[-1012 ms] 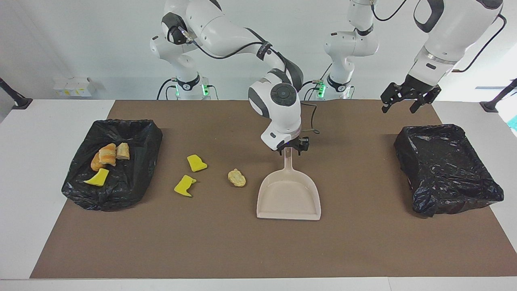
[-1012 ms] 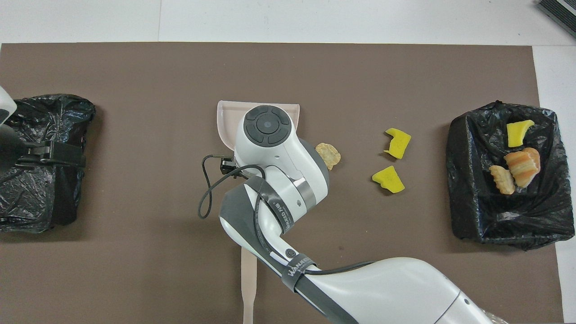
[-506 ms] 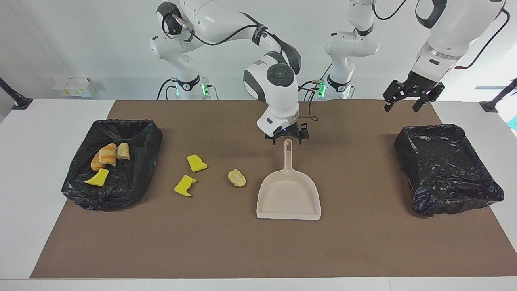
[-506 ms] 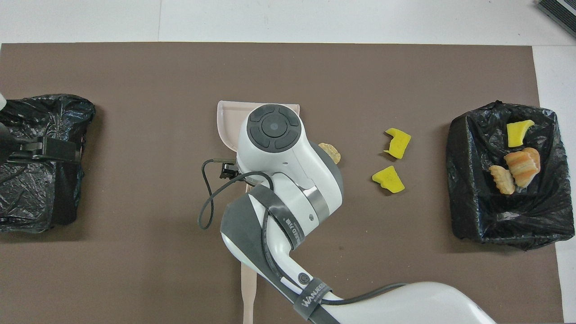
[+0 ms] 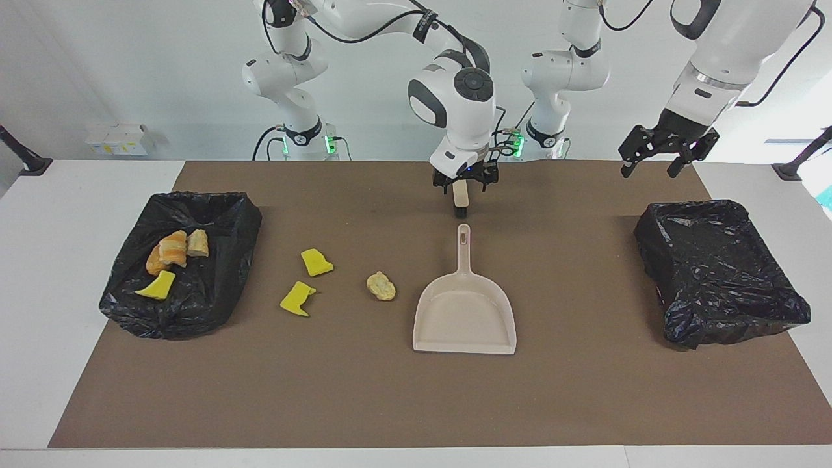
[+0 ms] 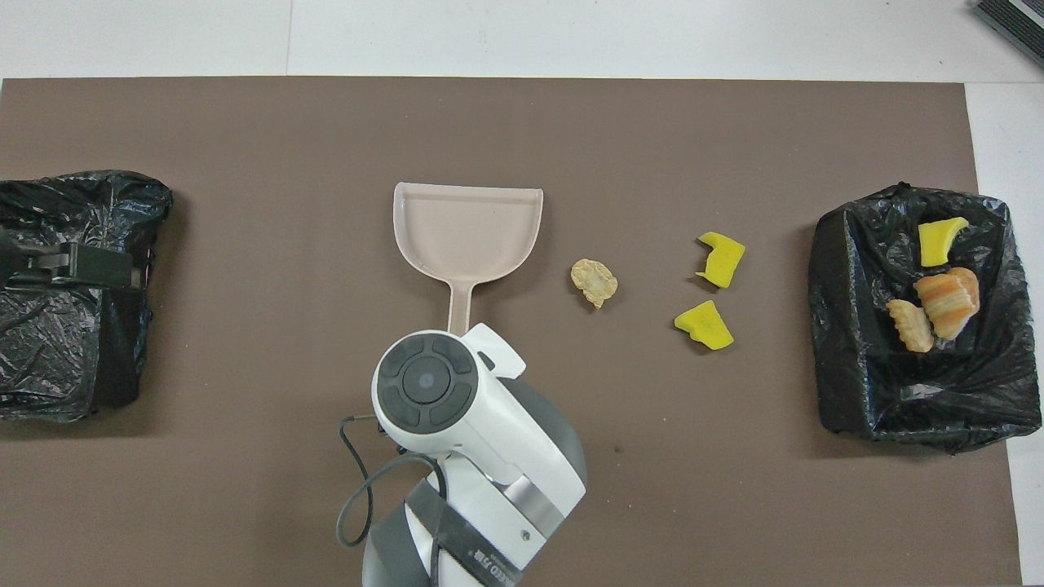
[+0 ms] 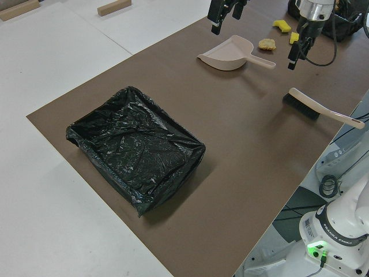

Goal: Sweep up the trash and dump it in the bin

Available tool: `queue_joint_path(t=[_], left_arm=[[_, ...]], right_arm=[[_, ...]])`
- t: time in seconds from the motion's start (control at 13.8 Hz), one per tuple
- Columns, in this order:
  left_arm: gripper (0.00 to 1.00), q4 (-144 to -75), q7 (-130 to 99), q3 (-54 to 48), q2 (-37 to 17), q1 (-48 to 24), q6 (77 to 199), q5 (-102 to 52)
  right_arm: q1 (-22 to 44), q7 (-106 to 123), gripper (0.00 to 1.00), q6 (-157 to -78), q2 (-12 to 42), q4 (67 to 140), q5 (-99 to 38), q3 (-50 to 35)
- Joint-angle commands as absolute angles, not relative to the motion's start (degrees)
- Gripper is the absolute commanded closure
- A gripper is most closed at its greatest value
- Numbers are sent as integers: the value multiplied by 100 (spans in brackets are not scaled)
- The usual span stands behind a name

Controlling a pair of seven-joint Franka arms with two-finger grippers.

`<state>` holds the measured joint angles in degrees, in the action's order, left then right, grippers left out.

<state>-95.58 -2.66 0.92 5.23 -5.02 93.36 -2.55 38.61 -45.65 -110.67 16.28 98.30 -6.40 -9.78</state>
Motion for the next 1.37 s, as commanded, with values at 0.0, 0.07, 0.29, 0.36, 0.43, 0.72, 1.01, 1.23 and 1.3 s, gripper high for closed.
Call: queue_joint_path(t=[0.0,0.07,0.29,0.36,0.43,0.72,1.01,1.23,1.3], left_arm=[[0,-9475,-290,62,527,-483,9316,-132],[0,-9475,-299,53,519,-492,9282,-88],[0,-9457,-299,44,519,-501,9308,123],[0,-9474,-299,44,527,-510,9282,123],[0,-9492,-308,35,545,-510,9255,123],[0,-9536,-351,-35,527,-598,9325,123],[0,-9694,-413,-88,457,-983,9640,114],[0,-9800,-711,-97,273,-1448,10009,105],[0,-9800,-869,-97,185,-1555,10185,97]], right_arm=[[4068,-4921,0,-11739,942,10974,-756,-958],[4165,-5044,0,-12029,749,11352,-765,-958],[4490,-5335,0,-12243,317,12048,-826,-958],[4622,-5405,0,-12295,273,12163,-939,-958],[4745,-5527,0,-12348,272,12234,-1054,-958],[5176,-5669,0,-12821,290,12760,-1404,-958],[5361,-5783,4,-13043,264,12937,-1556,-967],[5405,-5766,16,-13025,194,13025,-1556,-967],[5414,-5757,23,-13025,185,13043,-1556,-967]])
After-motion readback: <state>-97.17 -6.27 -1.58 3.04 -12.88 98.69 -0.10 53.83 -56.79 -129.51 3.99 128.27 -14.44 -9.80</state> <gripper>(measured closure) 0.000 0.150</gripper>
